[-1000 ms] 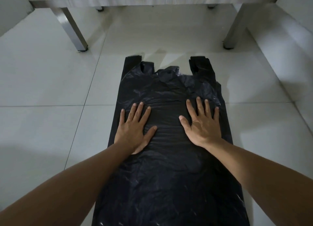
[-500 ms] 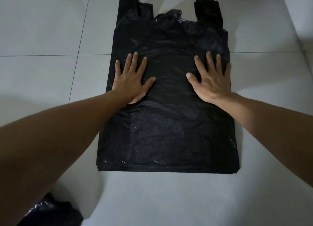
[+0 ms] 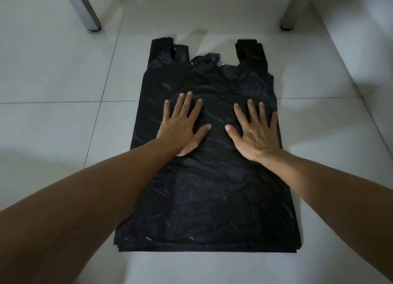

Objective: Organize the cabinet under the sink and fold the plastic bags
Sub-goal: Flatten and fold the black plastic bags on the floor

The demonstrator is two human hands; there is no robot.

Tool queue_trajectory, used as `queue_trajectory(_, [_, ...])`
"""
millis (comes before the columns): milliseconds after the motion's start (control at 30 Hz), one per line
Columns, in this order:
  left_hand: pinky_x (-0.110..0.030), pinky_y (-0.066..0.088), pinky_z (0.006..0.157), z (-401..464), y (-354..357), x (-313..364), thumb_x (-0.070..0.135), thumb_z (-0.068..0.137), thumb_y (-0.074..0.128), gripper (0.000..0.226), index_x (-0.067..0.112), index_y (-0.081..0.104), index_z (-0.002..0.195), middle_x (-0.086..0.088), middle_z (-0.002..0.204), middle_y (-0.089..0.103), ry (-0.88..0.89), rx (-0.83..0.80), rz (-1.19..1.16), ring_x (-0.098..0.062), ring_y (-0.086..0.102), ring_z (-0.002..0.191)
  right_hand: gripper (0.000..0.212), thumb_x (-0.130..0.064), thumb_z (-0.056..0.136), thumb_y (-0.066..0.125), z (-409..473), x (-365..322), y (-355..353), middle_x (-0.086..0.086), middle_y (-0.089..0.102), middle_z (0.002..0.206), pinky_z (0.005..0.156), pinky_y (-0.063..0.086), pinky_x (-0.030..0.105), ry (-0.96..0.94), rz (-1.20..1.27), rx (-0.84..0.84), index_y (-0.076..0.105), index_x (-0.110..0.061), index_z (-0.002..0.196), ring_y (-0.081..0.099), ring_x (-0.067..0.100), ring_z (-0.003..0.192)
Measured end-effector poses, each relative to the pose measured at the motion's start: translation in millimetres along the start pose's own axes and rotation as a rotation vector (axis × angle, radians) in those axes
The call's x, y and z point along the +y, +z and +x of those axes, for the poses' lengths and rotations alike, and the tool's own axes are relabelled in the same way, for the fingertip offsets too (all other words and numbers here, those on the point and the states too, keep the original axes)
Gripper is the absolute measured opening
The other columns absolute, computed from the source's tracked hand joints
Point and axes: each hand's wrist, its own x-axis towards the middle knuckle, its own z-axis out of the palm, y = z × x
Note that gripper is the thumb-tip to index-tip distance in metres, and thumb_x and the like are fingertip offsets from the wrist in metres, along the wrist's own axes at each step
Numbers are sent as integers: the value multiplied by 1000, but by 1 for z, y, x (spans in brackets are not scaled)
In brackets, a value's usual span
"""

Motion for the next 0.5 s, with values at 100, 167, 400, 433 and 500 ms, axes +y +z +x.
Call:
queue_trajectory(100, [-56,-5,118,20,1,22,67,92,9,77,25,-5,155,-6,161,-16,54,-16,-18,-25,-17,148,78,-75,87,-2,-1,-1,2,3,-11,165,119,-2,59,6,-9,18,-7,-38,154,-11,31,151])
queue_trajectory(167, [-57,-6,117,31,2,28,67,93,10,75,27,-6,154,-5,161,-18,38,-44,-26,-26,-18,148,79,-75,84,-6,-1,-1,3,2,-10,165,119,-1,59,6,-11,20,-7,-38,154,-10,31,151])
queue_trajectory(400, [-60,-7,115,38,16,25,68,91,1,72,33,-16,152,1,160,-22,-13,-47,25,-26,-22,147,65,-58,95,13,27,7,-13,2,11,165,119,3,59,-47,72,97,18,-34,155,3,28,151])
queue_trajectory(433, [-60,-8,115,38,17,25,68,91,0,72,33,-17,152,1,160,-22,-13,-42,25,-26,-22,146,60,-56,99,17,39,13,-15,1,7,165,119,2,59,-38,85,86,15,-35,155,1,27,152])
queue_trajectory(500, [-59,-8,115,38,17,25,68,91,0,72,33,-18,151,1,160,-23,-12,-35,25,-26,-23,146,58,-57,100,16,67,32,-18,-2,-2,166,119,-1,60,39,84,26,6,-39,155,-4,27,152])
